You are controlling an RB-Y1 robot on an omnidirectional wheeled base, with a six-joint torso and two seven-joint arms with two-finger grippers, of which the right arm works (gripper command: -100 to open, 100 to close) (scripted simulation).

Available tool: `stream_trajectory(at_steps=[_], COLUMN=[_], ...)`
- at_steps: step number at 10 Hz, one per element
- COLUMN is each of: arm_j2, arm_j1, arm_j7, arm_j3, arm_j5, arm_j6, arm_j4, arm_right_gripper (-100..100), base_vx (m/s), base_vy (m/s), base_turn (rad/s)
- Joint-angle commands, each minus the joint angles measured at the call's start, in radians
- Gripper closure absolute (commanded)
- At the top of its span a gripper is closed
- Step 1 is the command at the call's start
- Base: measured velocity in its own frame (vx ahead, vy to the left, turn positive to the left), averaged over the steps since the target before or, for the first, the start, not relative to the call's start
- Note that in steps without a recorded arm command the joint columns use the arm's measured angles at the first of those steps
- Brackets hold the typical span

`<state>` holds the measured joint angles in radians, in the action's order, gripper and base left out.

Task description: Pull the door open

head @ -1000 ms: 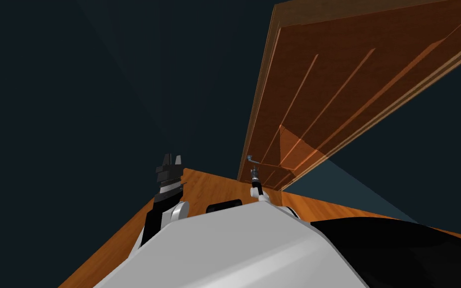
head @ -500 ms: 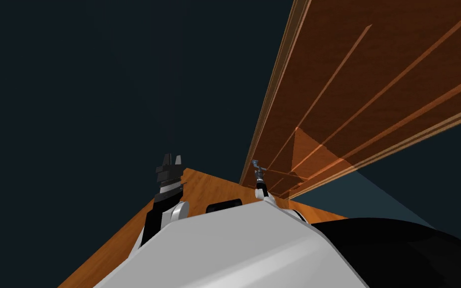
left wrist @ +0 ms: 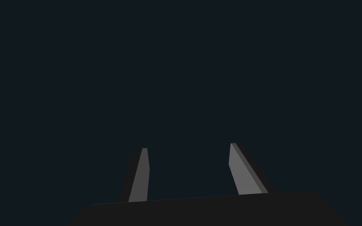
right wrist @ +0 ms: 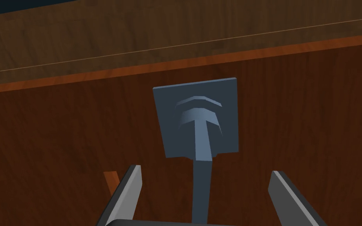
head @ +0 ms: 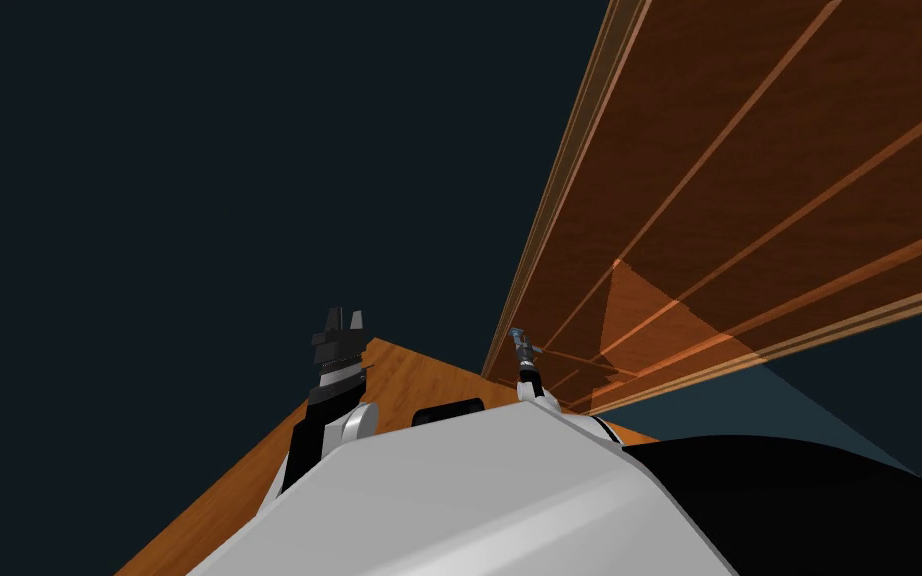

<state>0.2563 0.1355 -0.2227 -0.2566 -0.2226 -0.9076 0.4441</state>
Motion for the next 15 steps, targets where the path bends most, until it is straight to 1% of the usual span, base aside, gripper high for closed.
stream_trajectory(at_steps=[1, 2, 3, 8, 9, 11, 15], arm_j2=[-0.004, -0.002, -0.002, -0.002, 0.002, 0.006, 0.021], arm_j1=[-0.02, -0.012, -0.012, -0.012, -0.016, -0.019, -0.029], arm_j7=[0.003, 0.001, 0.001, 0.001, -0.013, -0.025, -0.064], arm_j3=[-0.001, -0.001, -0.001, -0.001, 0.013, 0.024, 0.062], arm_j5=[-0.001, -0.001, -0.001, -0.001, 0.009, 0.017, 0.043], arm_j6=[0.019, 0.009, 0.009, 0.009, 0.008, 0.005, -0.003], arm_j4=[0.039, 0.023, 0.023, 0.023, 0.024, 0.026, 0.033], arm_right_gripper=[-100, -100, 100, 100, 100, 100, 100], base_vx=[0.05, 0.015, 0.0, -0.003, -0.138, -0.193, -0.197], base_vy=[-0.016, -0.005, 0.0, 0.001, -0.011, -0.011, -0.012], base_turn=[-0.009, -0.002, 0.0, 0.001, 0.086, 0.071, 0.084])
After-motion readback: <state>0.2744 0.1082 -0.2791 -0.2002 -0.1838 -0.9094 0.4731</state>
